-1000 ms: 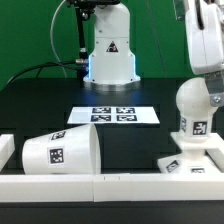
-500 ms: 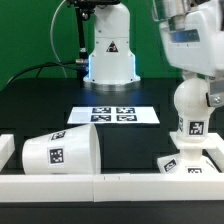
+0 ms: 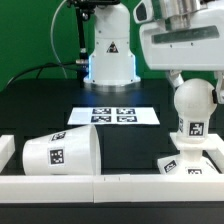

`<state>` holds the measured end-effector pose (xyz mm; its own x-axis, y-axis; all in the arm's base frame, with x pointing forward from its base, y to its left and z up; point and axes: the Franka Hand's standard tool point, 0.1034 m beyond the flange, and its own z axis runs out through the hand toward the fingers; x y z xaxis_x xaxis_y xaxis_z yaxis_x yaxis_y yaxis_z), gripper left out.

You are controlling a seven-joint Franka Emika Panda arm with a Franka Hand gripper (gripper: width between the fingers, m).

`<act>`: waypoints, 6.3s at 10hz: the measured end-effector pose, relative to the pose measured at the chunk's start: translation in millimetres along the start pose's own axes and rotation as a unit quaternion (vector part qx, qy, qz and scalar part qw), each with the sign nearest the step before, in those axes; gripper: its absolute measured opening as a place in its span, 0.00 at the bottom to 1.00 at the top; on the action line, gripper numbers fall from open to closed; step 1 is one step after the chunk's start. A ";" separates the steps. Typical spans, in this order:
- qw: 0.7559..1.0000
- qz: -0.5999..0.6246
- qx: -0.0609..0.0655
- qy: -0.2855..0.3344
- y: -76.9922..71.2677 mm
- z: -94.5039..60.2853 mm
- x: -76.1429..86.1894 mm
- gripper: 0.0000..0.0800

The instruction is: Assemble lamp

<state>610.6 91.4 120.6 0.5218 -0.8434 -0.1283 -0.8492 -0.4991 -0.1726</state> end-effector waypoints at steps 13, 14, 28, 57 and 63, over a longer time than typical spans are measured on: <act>0.883 -0.463 -0.070 0.037 -2.7 12.0 -3.5 0.71; 0.886 -0.456 -0.069 0.038 -2.7 12.1 -3.5 0.71; 0.987 0.159 0.012 0.031 -13.8 17.7 -20.5 0.66; 0.974 0.118 0.160 -0.110 85.0 -65.8 116.1 0.87; 0.947 0.144 0.176 -0.229 117.7 -46.3 141.6 0.87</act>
Offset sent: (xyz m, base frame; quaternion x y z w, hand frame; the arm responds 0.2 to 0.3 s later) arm 0.0187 -0.0076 -0.0064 -0.0569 0.0707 -0.2987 0.9500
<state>580.7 -95.9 127.3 0.3223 -0.7196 -0.6151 -0.9237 -0.0968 -0.3708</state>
